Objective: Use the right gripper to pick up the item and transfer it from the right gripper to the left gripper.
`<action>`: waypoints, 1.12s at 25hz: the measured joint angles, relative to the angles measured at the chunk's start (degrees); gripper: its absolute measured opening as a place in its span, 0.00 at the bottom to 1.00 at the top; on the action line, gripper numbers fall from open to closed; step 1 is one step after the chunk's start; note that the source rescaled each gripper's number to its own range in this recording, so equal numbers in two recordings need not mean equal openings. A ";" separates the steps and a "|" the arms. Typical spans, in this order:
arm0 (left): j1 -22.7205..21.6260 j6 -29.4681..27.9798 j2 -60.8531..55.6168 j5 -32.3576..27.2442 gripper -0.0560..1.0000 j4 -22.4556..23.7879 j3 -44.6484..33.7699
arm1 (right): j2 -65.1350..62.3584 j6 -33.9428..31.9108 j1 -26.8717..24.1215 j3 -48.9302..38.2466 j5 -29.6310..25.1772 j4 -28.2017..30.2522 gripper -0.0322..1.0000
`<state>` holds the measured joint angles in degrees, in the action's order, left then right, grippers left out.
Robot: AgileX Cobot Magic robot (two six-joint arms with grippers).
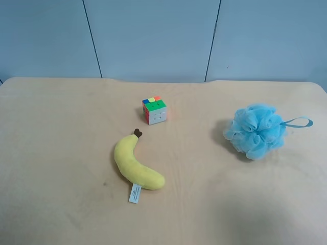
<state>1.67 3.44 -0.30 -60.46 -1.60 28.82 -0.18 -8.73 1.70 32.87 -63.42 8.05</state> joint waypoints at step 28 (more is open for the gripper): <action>0.00 0.00 0.00 0.00 0.99 0.00 0.00 | 18.01 5.39 0.00 7.23 0.12 -4.69 0.86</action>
<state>1.67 3.44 -0.30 -60.46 -1.60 28.82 17.82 -3.34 1.70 40.10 -63.30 3.36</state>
